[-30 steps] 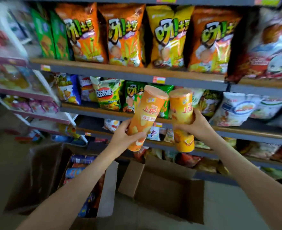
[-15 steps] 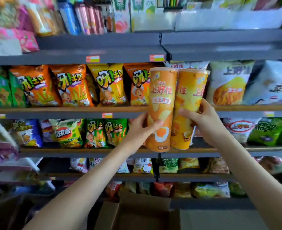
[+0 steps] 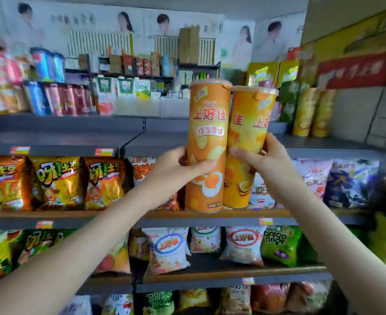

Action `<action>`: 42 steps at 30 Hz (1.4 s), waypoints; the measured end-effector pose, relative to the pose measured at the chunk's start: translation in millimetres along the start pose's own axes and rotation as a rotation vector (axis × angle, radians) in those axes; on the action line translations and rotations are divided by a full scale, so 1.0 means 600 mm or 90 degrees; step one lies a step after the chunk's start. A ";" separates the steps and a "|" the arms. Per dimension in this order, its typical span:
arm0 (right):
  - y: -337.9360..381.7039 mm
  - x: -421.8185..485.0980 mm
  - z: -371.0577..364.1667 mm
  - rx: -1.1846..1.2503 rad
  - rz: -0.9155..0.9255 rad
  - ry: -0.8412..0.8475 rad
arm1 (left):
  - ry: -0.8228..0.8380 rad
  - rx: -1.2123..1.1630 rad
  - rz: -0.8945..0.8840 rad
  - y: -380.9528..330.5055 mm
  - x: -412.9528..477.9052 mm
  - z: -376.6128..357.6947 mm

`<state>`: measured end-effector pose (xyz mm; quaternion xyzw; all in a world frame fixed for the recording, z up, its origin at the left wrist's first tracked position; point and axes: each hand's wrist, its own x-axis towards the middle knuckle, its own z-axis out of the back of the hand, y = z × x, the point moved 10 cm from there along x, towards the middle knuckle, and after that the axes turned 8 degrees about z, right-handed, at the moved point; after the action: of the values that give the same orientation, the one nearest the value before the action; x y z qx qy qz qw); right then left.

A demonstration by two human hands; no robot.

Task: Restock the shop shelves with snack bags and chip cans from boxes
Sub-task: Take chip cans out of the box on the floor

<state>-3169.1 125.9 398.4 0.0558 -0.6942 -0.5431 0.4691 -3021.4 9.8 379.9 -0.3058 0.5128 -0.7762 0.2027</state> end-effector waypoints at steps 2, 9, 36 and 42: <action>0.012 0.031 0.041 0.004 0.018 0.000 | 0.009 0.014 -0.021 -0.042 0.034 -0.024; -0.011 0.159 0.206 -0.001 0.055 -0.052 | -0.011 0.007 -0.074 -0.132 0.190 -0.103; -0.304 0.604 0.696 -0.113 -0.020 -0.072 | -0.058 -0.041 0.089 -0.082 0.671 -0.486; -0.363 0.619 0.718 -0.117 -0.048 -0.067 | -0.037 -0.060 0.090 -0.076 0.718 -0.535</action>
<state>-3775.6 122.6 455.0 0.0099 -0.6625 -0.6241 0.4142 -3555.6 -27.5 444.9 -0.3005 0.5629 -0.7257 0.2572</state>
